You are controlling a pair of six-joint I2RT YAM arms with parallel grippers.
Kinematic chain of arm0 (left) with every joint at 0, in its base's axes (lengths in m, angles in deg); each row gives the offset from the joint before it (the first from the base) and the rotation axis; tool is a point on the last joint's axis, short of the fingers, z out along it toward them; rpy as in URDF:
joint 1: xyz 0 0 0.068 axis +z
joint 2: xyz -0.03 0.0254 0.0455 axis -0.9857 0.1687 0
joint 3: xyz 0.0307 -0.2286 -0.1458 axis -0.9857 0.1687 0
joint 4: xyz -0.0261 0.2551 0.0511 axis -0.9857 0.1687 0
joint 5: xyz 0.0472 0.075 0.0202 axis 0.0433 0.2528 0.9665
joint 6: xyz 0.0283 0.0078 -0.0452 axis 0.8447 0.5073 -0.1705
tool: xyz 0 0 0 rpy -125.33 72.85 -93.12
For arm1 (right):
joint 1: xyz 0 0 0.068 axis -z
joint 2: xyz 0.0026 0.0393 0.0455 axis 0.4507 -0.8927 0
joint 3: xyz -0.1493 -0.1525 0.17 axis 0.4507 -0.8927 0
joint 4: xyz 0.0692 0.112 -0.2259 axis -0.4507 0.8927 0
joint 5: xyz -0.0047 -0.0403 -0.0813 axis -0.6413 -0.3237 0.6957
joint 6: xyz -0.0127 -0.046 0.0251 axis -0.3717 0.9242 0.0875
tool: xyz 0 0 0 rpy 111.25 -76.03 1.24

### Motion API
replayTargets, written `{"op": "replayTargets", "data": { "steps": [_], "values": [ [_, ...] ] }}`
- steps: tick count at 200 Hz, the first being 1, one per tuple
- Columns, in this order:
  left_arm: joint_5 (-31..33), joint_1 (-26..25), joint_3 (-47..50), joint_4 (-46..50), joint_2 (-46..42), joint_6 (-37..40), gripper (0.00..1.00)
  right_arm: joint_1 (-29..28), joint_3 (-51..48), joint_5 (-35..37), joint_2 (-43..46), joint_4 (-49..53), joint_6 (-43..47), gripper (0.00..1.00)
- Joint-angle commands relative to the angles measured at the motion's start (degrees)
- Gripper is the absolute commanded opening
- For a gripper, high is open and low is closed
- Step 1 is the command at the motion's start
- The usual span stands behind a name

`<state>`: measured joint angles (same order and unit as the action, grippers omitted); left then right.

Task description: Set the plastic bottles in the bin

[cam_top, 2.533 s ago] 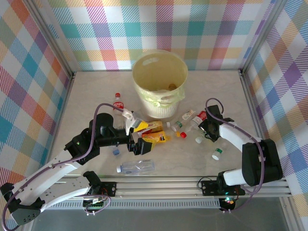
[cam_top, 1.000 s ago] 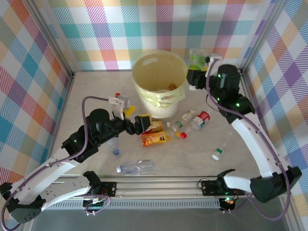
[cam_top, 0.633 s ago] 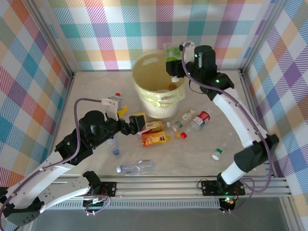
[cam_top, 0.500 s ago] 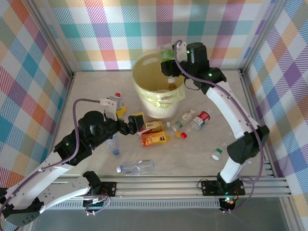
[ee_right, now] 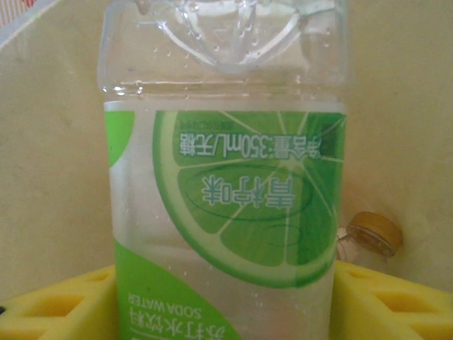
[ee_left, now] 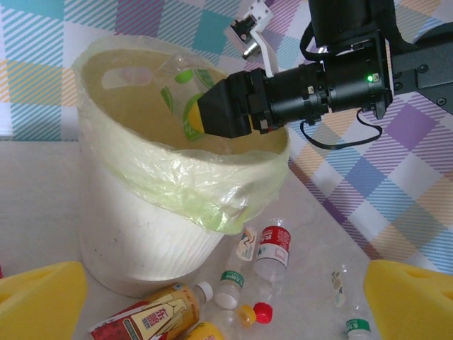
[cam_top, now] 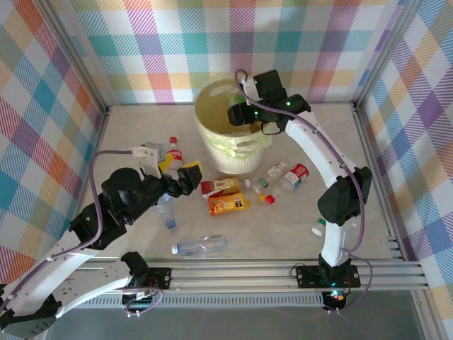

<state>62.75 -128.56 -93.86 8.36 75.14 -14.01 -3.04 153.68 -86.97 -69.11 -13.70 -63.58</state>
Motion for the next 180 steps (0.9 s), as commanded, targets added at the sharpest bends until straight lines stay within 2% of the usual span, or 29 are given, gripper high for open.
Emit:
{"op": "replayTargets", "data": {
  "steps": [1,54,109,150,180],
  "values": [
    [1.97,-0.42,0.59,1.26,-0.93,0.09,1.0,-0.59,1.55,-0.87,-0.64,1.03,0.95,0.69],
    [3.07,-0.42,1.92,1.97,-2.14,-0.55,1.0,-0.85,1.65,-0.68,-0.08,0.81,0.95,0.78],
    [3.37,-0.46,1.79,3.84,-1.9,1.13,1.0,-0.84,1.48,0.8,2.59,-1.6,1.03,0.8],
    [-2.84,-0.44,0.37,8.16,-0.69,8.01,1.0,-0.85,-1.2,0.73,8.27,-5.32,1.99,0.83],
    [-8.98,-0.44,-2.69,15.53,1.37,13.68,1.0,-0.85,-6.6,-0.29,14.51,-7.85,2.04,0.84]
  ]
}}
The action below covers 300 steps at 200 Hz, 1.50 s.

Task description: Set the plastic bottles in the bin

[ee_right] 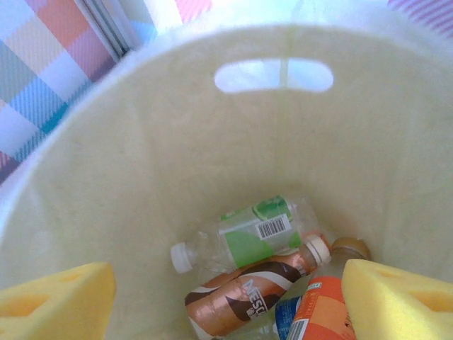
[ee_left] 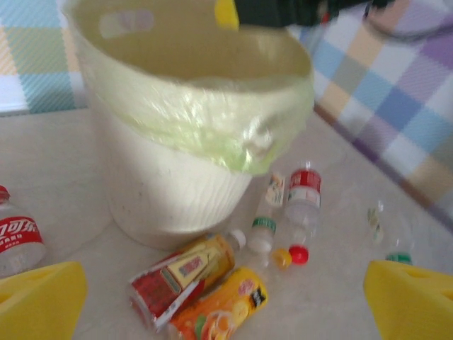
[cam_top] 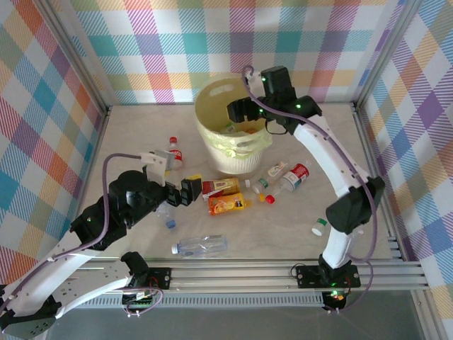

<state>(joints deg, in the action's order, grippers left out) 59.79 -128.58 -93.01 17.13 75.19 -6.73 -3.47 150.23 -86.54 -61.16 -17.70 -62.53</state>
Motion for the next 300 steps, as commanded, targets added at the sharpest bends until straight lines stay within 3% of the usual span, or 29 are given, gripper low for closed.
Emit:
{"op": "replayTargets", "data": {
  "steps": [1,64,110,152,169,196,221,300],
  "values": [
    [-6.11,-0.41,-3.61,7.01,1.41,6.53,1.0,-0.41,-3.26,-0.75,6.78,-3.92,1.02,0.84],
    [-10.08,-0.41,-5.79,16.03,7.83,6.17,1.0,-0.42,-20.7,-7.98,24.38,-4.75,-2.88,0.91],
    [-11.21,-0.41,-6.8,21.87,13.81,5.83,1.0,-0.41,-32.54,-16.9,37.57,2.05,-5.27,1.0],
    [-16.14,-0.69,-6.25,24.57,18.88,7.21,1.0,-0.42,-41.75,-22.91,49.78,4.28,-8.26,1.0],
    [-17.54,-1.4,-5.49,25.36,20.87,7.4,1.0,-0.41,-44.24,-23.32,53.32,5.54,-8.77,1.0],
    [-14.57,-3.58,-4.16,27.33,23.56,6.68,1.0,-0.41,-47.39,-24.25,57.51,7.52,-9.51,1.0],
    [-15.41,-5.38,-4.12,26.95,27.07,5.29,1.0,-0.41,-50.16,-20.35,61.06,7.79,-12.29,1.0],
    [-12.4,-12.15,-1.64,24.69,38.76,3.31,1.0,-0.41,-53.53,-19.76,62.82,8.32,-13.19,1.0]
  ]
}}
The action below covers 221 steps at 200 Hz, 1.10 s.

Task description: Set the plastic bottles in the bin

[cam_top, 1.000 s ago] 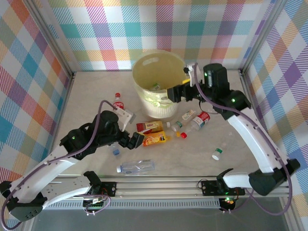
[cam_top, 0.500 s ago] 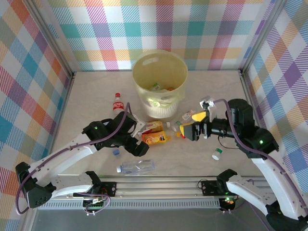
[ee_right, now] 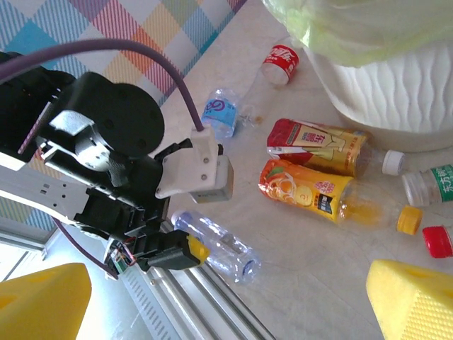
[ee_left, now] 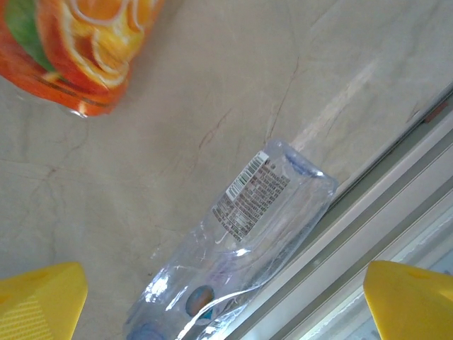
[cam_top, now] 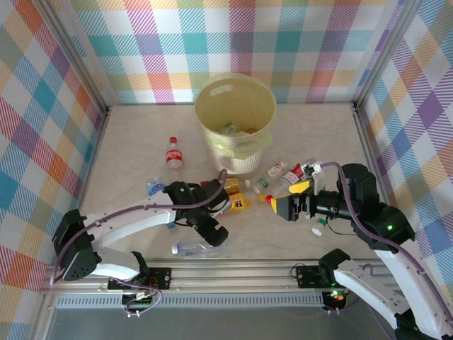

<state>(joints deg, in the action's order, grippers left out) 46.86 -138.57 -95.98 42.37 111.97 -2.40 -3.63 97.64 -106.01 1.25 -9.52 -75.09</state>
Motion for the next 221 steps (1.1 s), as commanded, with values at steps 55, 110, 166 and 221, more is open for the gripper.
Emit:
{"op": "replayTargets", "data": {
  "steps": [55,110,166,221],
  "values": [
    [0.6,-4.43,-0.48,1.24,9.52,-1.1,1.0,-0.26,-1.53,-1.03,2.7,0.02,0.17,1.0],
    [1.26,-7.02,-1.53,1.19,16.15,-1.51,0.96,-0.26,-2.36,-0.62,3.92,0.67,-0.13,1.0],
    [1.06,-7.37,-1.98,-2.73,19.96,-2.15,0.81,-0.26,-2.81,-0.45,4.17,0.48,-0.54,1.0],
    [4.31,-7.37,-1.23,-5.82,19.32,-2.23,0.55,-0.25,-3.08,0.05,4.02,0.2,-0.8,1.0]
  ]
}}
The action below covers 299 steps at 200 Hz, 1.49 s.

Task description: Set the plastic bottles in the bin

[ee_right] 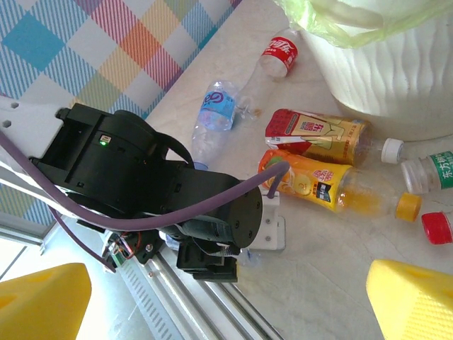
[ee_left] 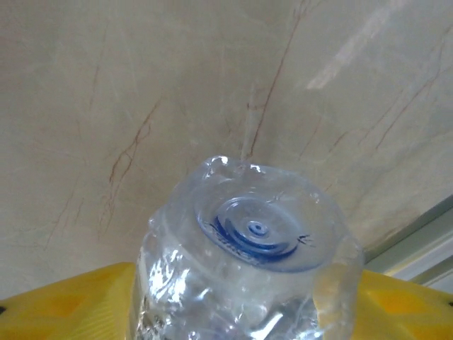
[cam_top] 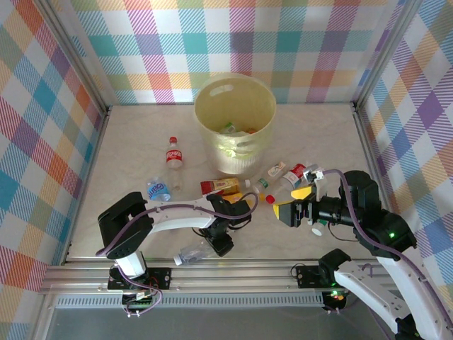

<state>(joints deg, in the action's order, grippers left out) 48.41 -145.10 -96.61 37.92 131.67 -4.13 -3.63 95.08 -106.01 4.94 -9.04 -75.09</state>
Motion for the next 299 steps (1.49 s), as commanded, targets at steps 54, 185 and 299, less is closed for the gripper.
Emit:
{"op": "replayTargets", "data": {
  "steps": [54,185,299],
  "values": [
    [9.5,-0.84,-2.06,-3.92,-5.19,-1.39,0.46,-0.26,-1.09,1.62,-0.1,-1.57,-1.37,1.0],
    [-4.91,8.62,-16.49,-18.61,-22.68,-6.45,0.47,-0.27,-5.53,7.65,6.11,-15.27,-3.87,1.0],
    [-13.55,24.69,-44.19,-29.26,-11.76,-21.7,0.46,-0.26,-2.74,12.32,9.39,-17.68,-4.86,1.0]
  ]
}}
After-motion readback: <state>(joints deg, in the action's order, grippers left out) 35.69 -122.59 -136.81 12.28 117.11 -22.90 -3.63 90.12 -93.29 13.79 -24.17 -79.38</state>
